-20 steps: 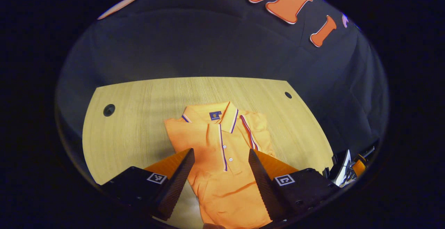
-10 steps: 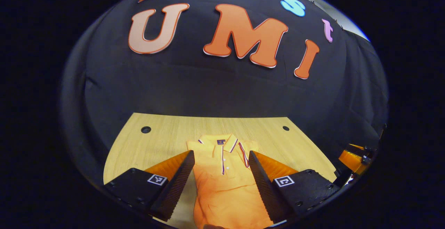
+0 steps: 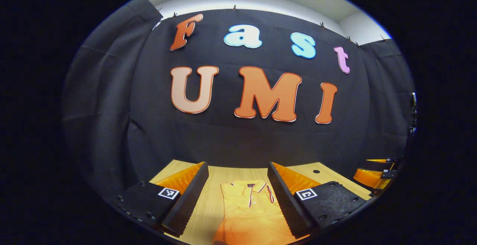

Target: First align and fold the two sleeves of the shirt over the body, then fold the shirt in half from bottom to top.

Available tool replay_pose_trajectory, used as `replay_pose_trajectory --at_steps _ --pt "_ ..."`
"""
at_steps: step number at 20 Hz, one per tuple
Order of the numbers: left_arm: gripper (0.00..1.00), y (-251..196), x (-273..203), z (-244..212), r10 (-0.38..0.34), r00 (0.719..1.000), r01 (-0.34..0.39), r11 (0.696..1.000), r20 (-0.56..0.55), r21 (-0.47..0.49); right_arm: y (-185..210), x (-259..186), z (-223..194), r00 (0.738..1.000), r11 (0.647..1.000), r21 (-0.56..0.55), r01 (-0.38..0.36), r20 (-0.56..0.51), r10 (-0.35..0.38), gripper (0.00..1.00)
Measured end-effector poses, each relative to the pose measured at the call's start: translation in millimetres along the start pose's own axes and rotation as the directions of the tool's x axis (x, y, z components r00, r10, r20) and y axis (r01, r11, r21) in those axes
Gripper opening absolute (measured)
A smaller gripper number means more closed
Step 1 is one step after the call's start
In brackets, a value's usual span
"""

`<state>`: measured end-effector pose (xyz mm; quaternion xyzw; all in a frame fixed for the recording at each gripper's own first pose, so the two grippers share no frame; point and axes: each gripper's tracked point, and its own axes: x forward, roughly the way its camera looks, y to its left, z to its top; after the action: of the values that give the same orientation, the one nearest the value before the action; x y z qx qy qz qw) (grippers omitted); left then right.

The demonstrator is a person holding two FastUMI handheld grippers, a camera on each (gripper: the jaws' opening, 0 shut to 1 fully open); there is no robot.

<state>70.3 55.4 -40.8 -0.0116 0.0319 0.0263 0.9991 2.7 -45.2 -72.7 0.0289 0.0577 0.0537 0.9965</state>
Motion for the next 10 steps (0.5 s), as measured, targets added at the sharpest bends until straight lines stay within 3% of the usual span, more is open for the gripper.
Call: replay_pose_trajectory --at_steps 4,7,10 --pt "0.97 4.2 -36.7 -13.8 0.043 0.999 -0.042 0.997 -0.004 0.059 0.4 -7.4 -19.9 1.000 0.996 -0.093 -0.001 -0.001 0.001 0.96" --pt "0.98 -0.5 -51.0 -60.4 0.039 0.991 -0.031 0.998 -0.130 0.059 3.1 -13.8 -60.0 0.993 0.997 -0.070 -0.028 -0.119 0.019 0.96" --pt "0.98 4.2 -58.3 -107.9 0.057 0.960 -0.051 0.998 -0.274 0.031 1.2 -19.1 -96.5 0.970 0.998 -0.058 -0.029 -0.242 0.014 0.96"
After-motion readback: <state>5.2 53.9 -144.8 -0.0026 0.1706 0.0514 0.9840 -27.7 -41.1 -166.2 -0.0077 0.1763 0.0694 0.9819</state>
